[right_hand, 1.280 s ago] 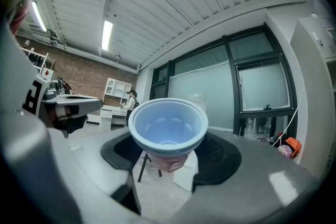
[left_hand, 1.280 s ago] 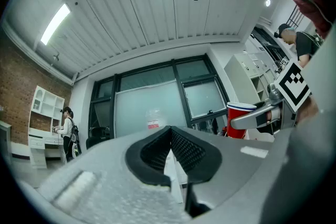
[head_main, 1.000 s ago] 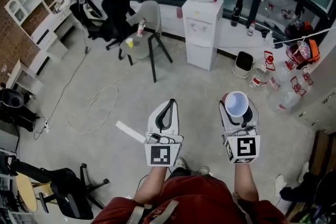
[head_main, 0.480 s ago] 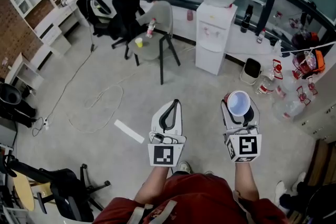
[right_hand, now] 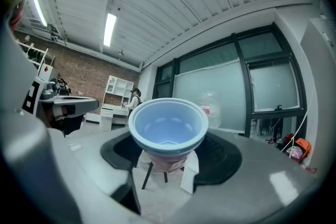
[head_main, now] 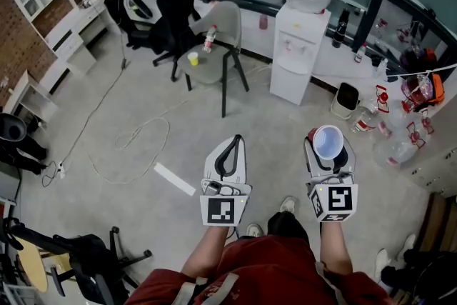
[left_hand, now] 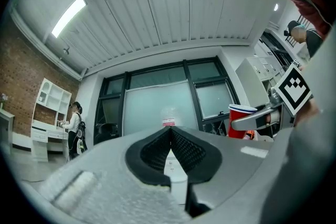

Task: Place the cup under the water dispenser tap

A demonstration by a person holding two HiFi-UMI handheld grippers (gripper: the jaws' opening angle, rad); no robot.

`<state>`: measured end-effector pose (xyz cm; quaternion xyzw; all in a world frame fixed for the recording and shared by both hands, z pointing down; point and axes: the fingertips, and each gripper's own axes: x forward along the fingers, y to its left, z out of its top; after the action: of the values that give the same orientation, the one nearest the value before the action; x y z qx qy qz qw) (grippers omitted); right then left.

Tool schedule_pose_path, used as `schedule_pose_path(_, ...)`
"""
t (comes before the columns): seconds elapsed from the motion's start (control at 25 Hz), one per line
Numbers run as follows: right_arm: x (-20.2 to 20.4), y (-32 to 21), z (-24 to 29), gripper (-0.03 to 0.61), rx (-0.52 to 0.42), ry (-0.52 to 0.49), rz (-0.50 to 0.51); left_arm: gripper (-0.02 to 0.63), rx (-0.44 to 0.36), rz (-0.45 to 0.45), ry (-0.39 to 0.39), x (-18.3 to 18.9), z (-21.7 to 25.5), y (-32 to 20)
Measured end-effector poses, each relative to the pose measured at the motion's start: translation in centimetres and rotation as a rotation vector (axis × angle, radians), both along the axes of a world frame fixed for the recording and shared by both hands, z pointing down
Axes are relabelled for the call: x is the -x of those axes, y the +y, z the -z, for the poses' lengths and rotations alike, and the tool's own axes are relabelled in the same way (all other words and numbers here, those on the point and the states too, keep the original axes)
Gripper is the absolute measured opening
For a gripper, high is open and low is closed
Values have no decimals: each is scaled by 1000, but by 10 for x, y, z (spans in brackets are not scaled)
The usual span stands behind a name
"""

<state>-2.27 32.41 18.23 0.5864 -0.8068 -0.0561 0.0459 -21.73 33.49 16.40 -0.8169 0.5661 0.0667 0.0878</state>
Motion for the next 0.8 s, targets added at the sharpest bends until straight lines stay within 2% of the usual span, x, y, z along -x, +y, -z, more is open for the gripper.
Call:
schedule_pose_path(0.32, -8, -44, -18, 288, 27, -18, -6, -2, 30, 2, -5, -8, -14, -41)
schedule_pose_path(0.6, -41, -111, -26, 288, 36, -25, -17, -2, 42, -13, -34, -44, -20, -112)
schedule_pose_path(0.8, -81, -169, -31, 288, 63, -38, -26, -2, 61, -13, -35, -81, -21, -171)
